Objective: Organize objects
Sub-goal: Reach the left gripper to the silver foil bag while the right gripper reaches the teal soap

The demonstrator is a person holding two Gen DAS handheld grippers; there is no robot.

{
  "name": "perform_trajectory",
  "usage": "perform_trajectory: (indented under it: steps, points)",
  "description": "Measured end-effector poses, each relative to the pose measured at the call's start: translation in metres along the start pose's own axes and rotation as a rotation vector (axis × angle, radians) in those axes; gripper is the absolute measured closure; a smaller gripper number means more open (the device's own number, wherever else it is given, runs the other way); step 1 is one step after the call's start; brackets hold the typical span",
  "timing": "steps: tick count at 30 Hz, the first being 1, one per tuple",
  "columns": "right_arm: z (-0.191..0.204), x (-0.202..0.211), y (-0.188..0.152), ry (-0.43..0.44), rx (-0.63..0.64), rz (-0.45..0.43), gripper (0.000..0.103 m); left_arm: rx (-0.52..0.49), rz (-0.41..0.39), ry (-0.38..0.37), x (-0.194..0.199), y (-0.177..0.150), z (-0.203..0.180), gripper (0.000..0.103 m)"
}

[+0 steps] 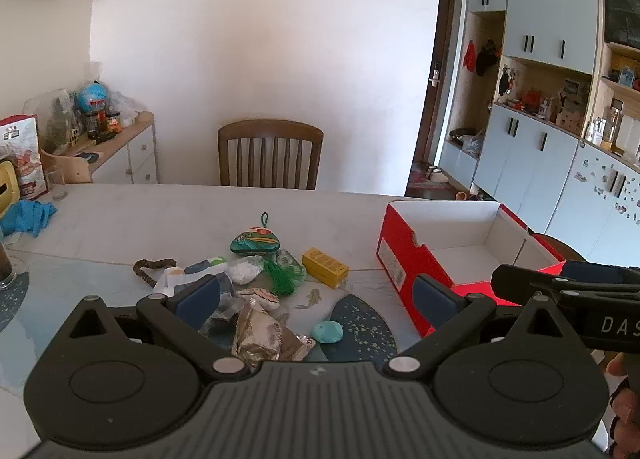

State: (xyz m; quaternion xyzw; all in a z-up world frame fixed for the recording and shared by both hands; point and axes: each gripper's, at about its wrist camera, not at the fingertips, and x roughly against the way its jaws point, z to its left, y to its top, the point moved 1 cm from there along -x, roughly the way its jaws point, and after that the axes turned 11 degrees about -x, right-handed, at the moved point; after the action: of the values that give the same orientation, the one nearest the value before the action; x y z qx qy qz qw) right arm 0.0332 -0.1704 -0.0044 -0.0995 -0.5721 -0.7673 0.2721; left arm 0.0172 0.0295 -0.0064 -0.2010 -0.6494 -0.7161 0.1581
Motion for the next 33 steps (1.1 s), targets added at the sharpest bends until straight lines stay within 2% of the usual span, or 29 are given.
perform_trajectory:
  steps: [11, 21, 28, 31, 33]
  points:
    - [0.03, -0.04, -0.009, -0.038, 0.028, 0.062, 0.002, 0.0, 0.039, -0.013, -0.038, -0.008, 0.044, 0.0]
    - [0.044, -0.089, -0.032, -0.064, 0.091, 0.187, 0.006, -0.005, 0.198, -0.048, -0.09, -0.042, 0.082, 0.0]
    - [0.039, -0.129, -0.033, -0.079, 0.097, 0.263, 0.01, -0.066, 0.232, -0.119, -0.12, -0.06, 0.075, 0.0]
    - [0.038, -0.148, -0.034, -0.082, 0.09, 0.297, 0.018, -0.067, 0.251, -0.142, -0.134, -0.066, 0.071, 0.0]
    - [0.037, -0.161, -0.035, -0.086, 0.08, 0.32, 0.018, -0.066, 0.257, -0.152, -0.142, -0.069, 0.07, 0.001]
